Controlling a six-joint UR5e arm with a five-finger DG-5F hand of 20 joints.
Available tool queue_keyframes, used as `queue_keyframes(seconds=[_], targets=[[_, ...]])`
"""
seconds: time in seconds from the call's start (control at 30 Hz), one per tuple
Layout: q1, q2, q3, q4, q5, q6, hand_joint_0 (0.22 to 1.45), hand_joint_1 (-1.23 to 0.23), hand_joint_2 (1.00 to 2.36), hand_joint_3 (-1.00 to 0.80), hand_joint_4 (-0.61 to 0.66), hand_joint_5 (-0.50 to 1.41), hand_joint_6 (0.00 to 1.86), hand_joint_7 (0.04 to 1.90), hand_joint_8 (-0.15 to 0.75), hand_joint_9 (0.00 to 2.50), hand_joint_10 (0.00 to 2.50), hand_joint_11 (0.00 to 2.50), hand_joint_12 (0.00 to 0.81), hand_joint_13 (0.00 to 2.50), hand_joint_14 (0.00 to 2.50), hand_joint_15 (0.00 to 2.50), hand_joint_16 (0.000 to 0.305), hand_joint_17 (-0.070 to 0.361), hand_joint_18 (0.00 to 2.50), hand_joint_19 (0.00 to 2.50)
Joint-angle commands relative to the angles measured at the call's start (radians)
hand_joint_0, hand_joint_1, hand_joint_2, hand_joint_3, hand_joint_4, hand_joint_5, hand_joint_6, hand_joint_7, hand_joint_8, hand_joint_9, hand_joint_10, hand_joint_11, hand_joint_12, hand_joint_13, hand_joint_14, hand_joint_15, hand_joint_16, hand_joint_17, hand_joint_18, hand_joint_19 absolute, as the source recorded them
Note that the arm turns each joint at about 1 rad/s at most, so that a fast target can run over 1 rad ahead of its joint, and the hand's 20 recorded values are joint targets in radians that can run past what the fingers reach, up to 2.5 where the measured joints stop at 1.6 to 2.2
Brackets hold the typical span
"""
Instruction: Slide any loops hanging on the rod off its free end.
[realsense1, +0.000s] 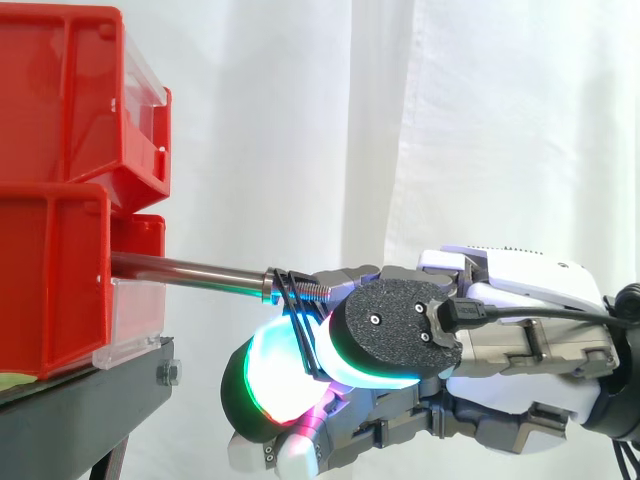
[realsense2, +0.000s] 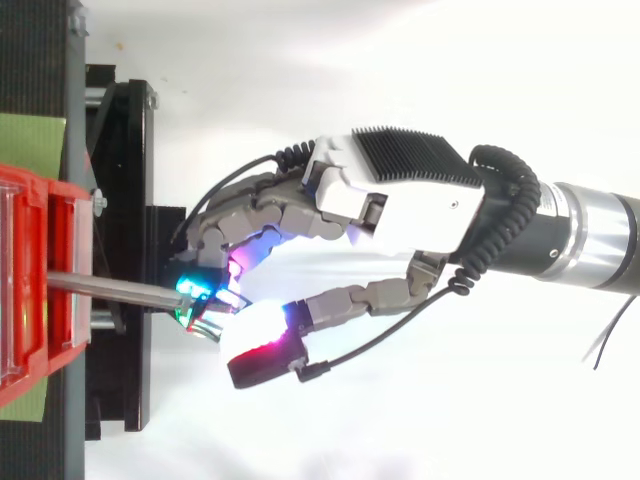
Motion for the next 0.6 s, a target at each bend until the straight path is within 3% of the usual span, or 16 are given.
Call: queue_keyframes(seconds=[0.0, 0.17, 0.33, 0.57], targets=[[0.0, 0.003, 0.001, -0.002, -0.031, 0.011, 0.6, -0.71, 1.02, -0.15, 0.02, -0.2, 0.89, 1.01, 0.309, 0.87, 0.01, 0.32, 0.313, 0.68, 0.0, 0.01, 0.041, 0.092, 0.66, 0.14], [-0.003, 0.009, 0.001, -0.02, -0.049, 0.037, 0.6, -0.71, 1.02, -0.15, 0.02, -0.2, 0.89, 1.01, 0.31, 0.87, 0.01, 0.32, 0.314, 0.68, 0.0, 0.01, 0.041, 0.092, 0.66, 0.14], [0.0, 0.009, 0.001, -0.136, -0.064, 0.038, 0.6, -0.71, 1.02, -0.15, 0.03, -0.2, 0.89, 1.0, 0.312, 0.87, 0.01, 0.31, 0.314, 0.68, 0.0, 0.01, 0.041, 0.092, 0.67, 0.14], [-0.006, 0.038, 0.001, -0.209, -0.081, 0.041, 0.6, -0.7, 1.02, -0.15, 0.03, -0.2, 0.89, 1.01, 0.315, 0.87, 0.01, 0.31, 0.314, 0.68, 0.0, 0.01, 0.041, 0.093, 0.67, 0.14]])
